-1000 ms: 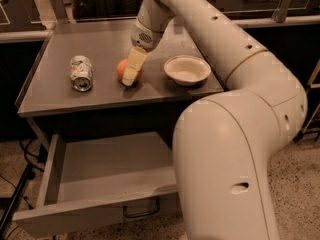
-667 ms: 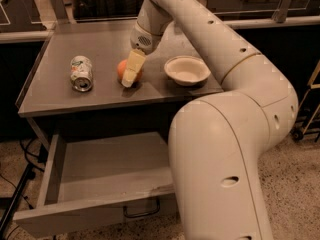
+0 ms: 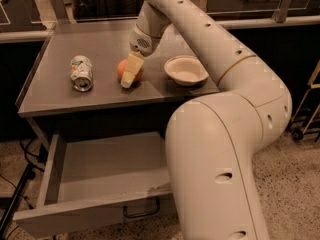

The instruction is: Place orange into top drawer

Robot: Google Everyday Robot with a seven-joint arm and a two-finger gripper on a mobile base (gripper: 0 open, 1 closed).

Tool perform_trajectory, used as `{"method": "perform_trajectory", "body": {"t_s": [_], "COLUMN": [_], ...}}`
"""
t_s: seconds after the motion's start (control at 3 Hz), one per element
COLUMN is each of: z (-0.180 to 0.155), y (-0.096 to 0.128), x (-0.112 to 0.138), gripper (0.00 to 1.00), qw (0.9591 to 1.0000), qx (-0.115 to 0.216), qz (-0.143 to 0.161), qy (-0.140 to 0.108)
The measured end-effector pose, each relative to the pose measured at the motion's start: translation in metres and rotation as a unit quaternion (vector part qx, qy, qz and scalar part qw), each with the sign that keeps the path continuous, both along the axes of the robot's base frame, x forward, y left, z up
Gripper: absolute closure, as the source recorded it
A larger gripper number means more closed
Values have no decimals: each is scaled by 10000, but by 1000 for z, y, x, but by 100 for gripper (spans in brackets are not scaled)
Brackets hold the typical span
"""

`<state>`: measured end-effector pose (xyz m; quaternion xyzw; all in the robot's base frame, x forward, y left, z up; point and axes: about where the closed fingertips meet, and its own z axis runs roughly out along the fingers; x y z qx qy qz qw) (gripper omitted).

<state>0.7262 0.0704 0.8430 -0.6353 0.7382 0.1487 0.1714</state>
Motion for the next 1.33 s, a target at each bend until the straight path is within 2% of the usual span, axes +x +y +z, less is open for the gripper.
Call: {"method": "perform_trajectory", "body": {"t_s": [1.0,1.33], "z": [0,10], "y": [0,-2], "x": [0,-3], "gripper": [88,100], "qw": [10000,10000], "qx": [1,55], "qz": [-1,-44], "qy": [-1,-61]}}
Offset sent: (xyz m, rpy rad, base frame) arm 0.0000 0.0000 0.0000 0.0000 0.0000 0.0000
